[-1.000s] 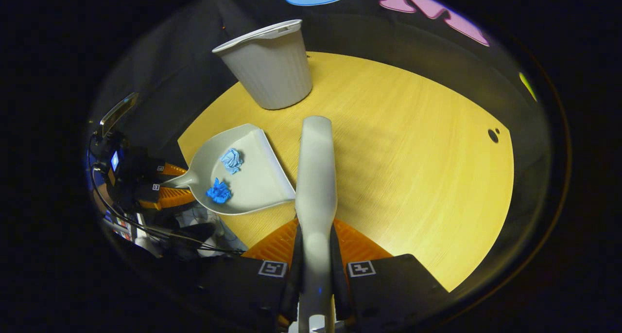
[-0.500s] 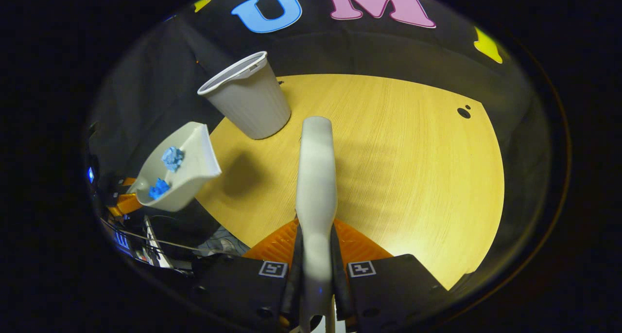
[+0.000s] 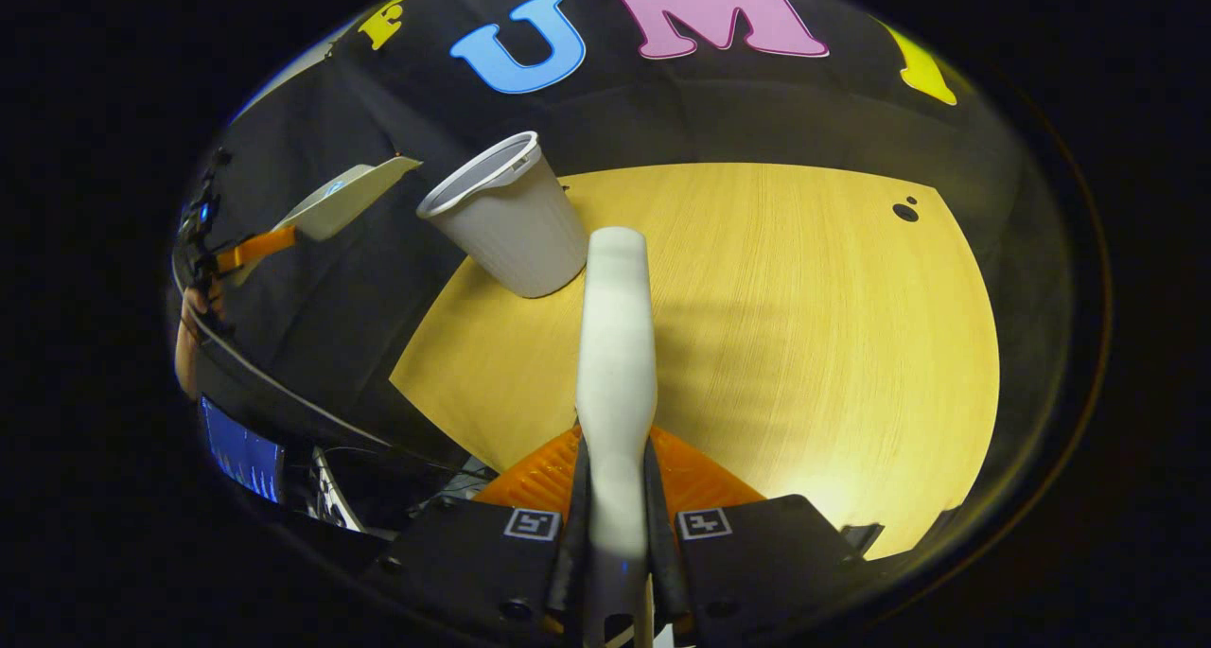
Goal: Pick up the small broom and dustpan from the desktop, sweep the trash into the dustpan with the broom, and then empty the trash into the garbage bin.
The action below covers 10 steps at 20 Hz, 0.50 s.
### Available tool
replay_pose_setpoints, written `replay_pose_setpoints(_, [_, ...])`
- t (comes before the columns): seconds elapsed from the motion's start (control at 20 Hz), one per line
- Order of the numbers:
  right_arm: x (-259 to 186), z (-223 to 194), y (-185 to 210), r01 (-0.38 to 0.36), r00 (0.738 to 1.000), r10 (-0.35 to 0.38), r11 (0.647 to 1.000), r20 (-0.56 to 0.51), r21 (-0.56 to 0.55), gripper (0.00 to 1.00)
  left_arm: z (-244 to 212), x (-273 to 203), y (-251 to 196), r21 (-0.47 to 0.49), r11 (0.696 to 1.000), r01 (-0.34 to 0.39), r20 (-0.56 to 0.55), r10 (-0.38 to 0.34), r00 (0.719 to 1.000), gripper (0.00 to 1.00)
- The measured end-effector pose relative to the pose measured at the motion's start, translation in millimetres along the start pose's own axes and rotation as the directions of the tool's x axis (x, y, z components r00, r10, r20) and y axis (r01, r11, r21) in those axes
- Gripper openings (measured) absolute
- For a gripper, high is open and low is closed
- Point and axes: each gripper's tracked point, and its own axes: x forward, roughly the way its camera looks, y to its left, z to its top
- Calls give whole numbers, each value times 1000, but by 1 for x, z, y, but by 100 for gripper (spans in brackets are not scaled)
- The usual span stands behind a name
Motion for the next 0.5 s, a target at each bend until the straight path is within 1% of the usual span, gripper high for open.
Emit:
replay_pose_setpoints(0.05, [0,3,4,5,1000,-5,1000,3,6,31,12,16,6,29,1000,-13,-21,13,1000,30])
replay_pose_setpoints(0.15, [-2,-22,-6,2,1000,-2,999,-1,40,31,30,43,27,105,993,-55,-65,62,996,30])
replay_pose_setpoints(0.2, [-3,-37,-13,1,1000,0,998,-6,60,31,37,53,33,138,988,-64,-82,76,994,30])
replay_pose_setpoints(0.3, [-6,-61,-17,2,1000,-2,995,-4,96,31,48,66,33,180,982,-49,-134,74,988,30])
replay_pose_setpoints(0.4, [-8,-61,-13,8,1000,-7,991,-2,136,31,59,80,33,267,962,-49,-176,98,980,30])
replay_pose_setpoints(0.5, [-8,-68,-13,15,1000,-17,982,5,189,31,63,94,33,381,922,-61,-205,148,967,30])
